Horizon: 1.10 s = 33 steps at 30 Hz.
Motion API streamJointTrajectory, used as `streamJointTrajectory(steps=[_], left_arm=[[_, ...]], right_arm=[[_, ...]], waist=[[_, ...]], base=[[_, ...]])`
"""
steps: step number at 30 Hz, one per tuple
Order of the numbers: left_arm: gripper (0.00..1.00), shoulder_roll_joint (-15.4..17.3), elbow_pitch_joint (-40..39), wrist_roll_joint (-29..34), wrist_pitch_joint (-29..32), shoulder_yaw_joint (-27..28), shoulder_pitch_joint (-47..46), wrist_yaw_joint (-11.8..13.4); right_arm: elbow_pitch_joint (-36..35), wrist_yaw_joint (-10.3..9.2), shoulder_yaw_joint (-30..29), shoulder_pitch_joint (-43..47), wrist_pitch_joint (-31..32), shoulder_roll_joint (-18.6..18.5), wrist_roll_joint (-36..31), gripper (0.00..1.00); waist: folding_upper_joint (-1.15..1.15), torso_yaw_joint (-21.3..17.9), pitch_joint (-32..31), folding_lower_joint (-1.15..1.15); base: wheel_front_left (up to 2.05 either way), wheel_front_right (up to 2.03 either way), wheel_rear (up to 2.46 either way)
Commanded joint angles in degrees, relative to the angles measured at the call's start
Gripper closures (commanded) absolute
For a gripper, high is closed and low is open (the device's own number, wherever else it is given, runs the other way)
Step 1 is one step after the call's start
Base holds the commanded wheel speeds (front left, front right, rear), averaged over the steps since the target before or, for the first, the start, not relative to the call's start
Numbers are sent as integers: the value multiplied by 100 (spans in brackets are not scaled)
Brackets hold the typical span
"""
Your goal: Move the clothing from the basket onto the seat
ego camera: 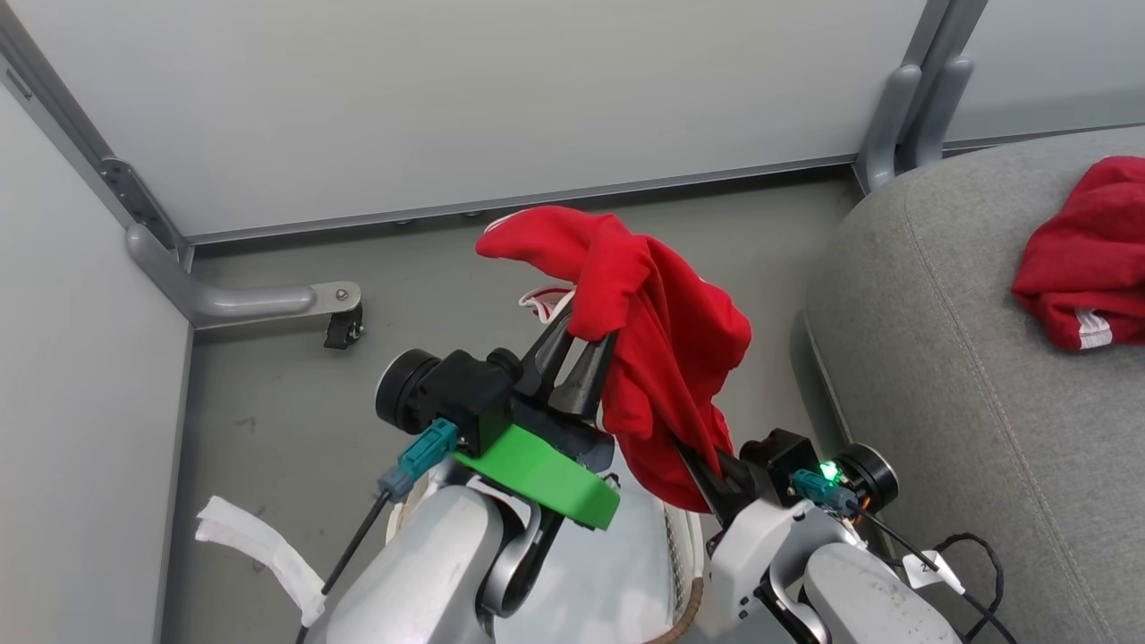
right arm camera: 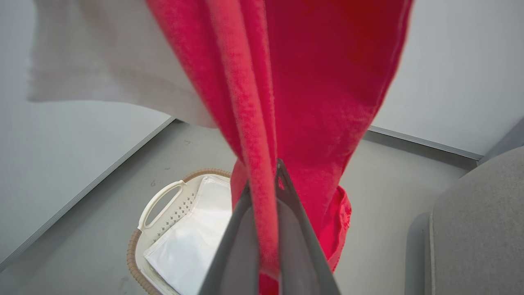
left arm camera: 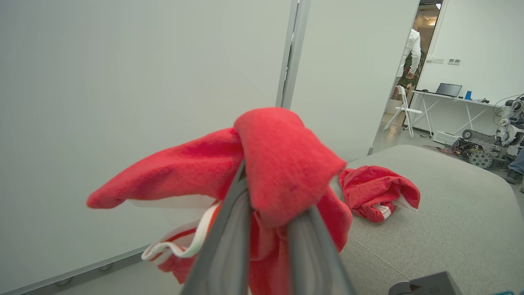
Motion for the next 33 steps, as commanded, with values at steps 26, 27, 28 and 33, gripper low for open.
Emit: streamJointTrajectory(steps=[26,27,28,33], left_arm=[[0,14,503,695,-36,607,85,-191],[0,15,522,717,-36,648,96,-207],[0,16,544,751,-36,641,93,-224],[0,19,729,956,-36,810,60,-274]], right_arm=[[-1120,-8,-31,78,4,-35,312,100],[-1175,-8,-18,81,4,-35,304,100],[-1222,-8,-47,80,4,-35,270,100],[-1617,-8,-323,-96,4,-33,269,100]], waist=[[0,-2401,260,0],[0,-2555,278,0],[0,-2651,297,0],[0,-3195,489,0]], base=[[0,0,0],[0,0,0],[0,0,0],[0,0,0]])
